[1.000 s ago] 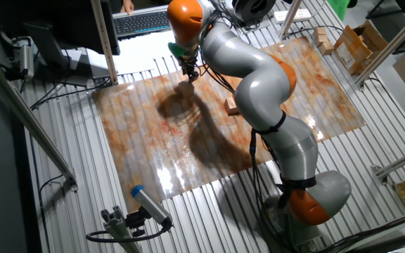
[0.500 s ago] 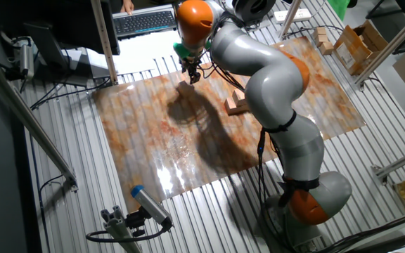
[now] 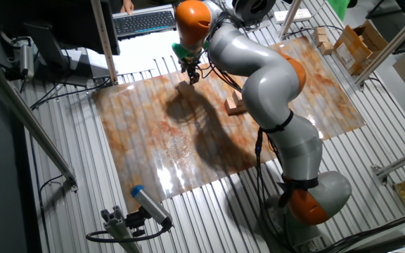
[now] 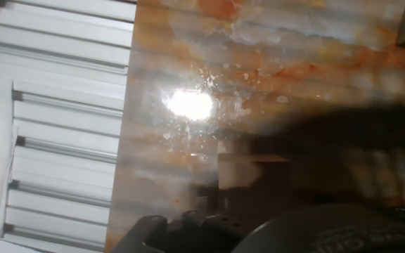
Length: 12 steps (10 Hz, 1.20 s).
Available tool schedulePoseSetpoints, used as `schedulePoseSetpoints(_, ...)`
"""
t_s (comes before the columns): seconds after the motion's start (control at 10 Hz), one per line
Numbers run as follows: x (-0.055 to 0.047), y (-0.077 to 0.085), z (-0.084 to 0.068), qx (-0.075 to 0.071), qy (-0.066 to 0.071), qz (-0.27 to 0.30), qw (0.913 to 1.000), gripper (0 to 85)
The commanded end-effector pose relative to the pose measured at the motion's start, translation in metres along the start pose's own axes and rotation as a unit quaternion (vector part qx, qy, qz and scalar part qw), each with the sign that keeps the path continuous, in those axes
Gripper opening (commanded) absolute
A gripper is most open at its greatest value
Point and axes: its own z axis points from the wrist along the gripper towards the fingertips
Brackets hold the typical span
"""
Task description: Stack the blocks into a pyramid shape
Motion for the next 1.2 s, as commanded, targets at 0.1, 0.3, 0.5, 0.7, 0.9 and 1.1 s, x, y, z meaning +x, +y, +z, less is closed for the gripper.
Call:
schedulePoseSetpoints(0.1,0.0,0.0,0.002,0.0,0.0,0.003,1.0,68.0)
schedulePoseSetpoints(0.3,0.001,0.001,0.009,0.006,-0.007,0.002,1.0,68.0)
schedulePoseSetpoints(0.5,0.001,0.001,0.012,0.015,-0.017,-0.001,0.9997,68.0)
schedulePoseSetpoints(0.7,0.002,0.001,0.016,0.022,-0.025,-0.003,0.9994,68.0)
schedulePoseSetpoints(0.9,0.002,0.001,0.02,0.024,-0.027,-0.005,0.9993,68.0)
schedulePoseSetpoints(1.1,0.002,0.001,0.02,0.02,-0.024,-0.011,0.9995,68.0)
